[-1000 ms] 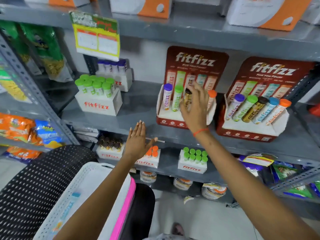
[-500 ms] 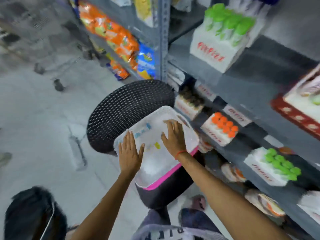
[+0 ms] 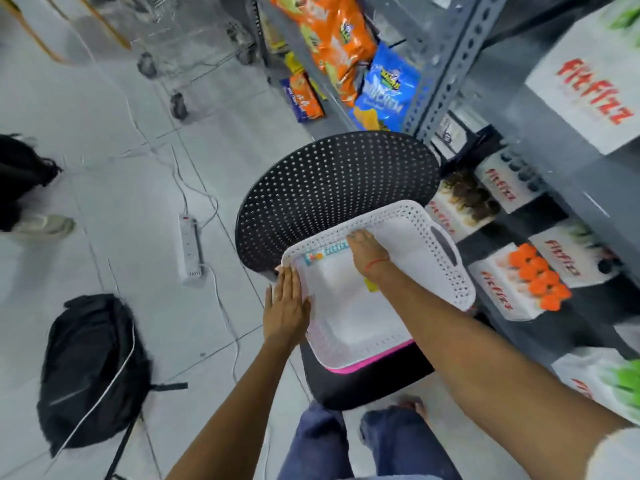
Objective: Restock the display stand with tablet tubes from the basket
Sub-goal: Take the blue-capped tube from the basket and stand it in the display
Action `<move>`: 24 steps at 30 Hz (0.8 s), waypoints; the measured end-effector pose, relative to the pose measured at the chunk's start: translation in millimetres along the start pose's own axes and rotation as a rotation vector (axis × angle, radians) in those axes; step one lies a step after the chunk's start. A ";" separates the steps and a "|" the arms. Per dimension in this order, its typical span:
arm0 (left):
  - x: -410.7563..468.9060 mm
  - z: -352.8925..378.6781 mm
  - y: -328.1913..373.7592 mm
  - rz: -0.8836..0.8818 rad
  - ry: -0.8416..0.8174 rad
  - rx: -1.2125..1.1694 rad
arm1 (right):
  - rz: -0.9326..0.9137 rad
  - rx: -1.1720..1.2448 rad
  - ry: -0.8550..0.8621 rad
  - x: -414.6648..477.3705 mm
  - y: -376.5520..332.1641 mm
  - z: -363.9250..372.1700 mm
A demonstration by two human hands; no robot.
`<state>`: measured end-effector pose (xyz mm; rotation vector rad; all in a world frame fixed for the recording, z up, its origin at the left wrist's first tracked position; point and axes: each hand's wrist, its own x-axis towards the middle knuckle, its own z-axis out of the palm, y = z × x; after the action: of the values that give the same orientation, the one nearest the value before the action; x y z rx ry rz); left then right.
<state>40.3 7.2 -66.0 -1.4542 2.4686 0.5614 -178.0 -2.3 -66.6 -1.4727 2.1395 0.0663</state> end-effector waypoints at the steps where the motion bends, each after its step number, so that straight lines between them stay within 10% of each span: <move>1: -0.7 0.5 -0.4 0.001 0.001 -0.001 | 0.029 0.034 -0.003 3.9 1.1 3.0; 11: -3.0 -0.5 2.8 0.009 0.011 -0.009 | 0.758 0.711 0.068 15.5 -0.1 12.3; 24: -3.9 0.1 4.2 -0.002 0.032 0.021 | 0.603 1.217 0.119 -2.9 1.2 6.9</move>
<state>38.5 12.1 -63.7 -1.4688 2.4894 0.5136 -175.5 3.0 -71.5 -0.1314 1.9565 -0.9395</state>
